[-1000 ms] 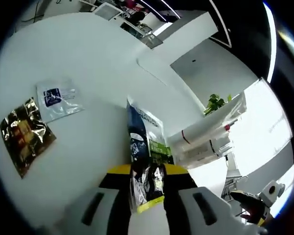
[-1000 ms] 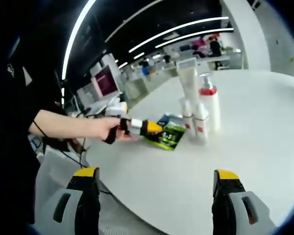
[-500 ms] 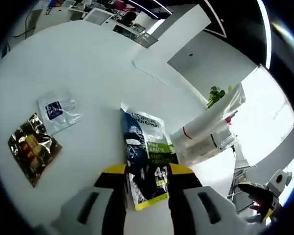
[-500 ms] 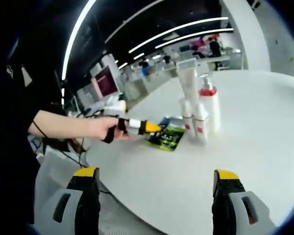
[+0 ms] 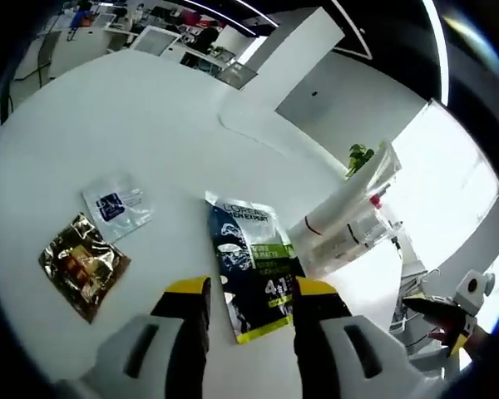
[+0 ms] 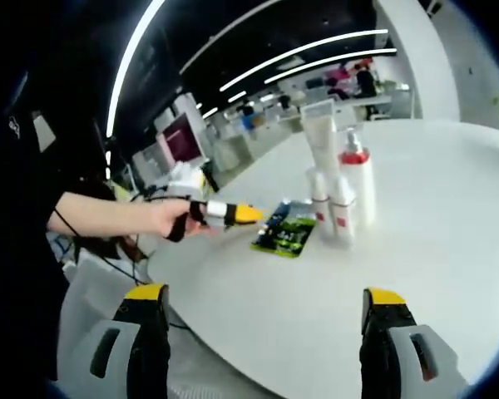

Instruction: Arrange the skincare products in the storage area until every visible bottle or jar stands upright without overlapping.

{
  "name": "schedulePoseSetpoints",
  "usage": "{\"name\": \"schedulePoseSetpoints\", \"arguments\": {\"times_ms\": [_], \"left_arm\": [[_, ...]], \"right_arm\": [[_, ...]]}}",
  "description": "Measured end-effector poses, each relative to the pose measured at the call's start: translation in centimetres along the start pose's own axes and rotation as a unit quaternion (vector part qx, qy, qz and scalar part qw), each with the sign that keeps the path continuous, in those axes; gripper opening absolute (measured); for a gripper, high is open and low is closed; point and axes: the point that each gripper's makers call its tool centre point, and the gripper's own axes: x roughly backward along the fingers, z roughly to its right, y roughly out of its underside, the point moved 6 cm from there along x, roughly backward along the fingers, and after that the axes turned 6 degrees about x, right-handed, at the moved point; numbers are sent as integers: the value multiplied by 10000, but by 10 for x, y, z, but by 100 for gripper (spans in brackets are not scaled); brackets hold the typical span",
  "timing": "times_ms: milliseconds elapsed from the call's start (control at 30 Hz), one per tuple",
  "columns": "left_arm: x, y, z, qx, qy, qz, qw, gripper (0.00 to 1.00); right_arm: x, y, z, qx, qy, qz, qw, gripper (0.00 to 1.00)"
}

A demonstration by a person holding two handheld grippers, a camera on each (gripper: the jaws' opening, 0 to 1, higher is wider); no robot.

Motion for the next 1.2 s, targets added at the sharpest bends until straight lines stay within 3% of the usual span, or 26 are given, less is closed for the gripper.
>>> {"name": "schedulePoseSetpoints", "arguments": {"times_ms": [367, 567, 733, 967, 1133, 1200], "left_arm": [[40, -1, -28, -439, -496, 283, 9974, 40], [53, -11, -47, -1243, -949, 170, 9876, 43], [56, -24, -58, -1571, -1227, 56, 9799, 44], [50, -40, -75, -2195, -1537, -787, 9602, 47], [43, -42, -80, -2228, -1513, -1223, 9553, 48], [41, -42, -80, -2367, -1507, -1395, 9496, 48]], "right_arm": [[0, -1, 0, -30, -17, 47, 10000, 99], [0, -1, 0, -27, -30, 18, 10000, 99], [0, 0, 0, -43, -32, -10, 10000, 99], [-1, 1, 0, -59, -30, -42, 10000, 99], [-1, 2, 1, -62, -28, -59, 10000, 99], [-2, 2, 1, -68, -28, -66, 10000, 99]]}}
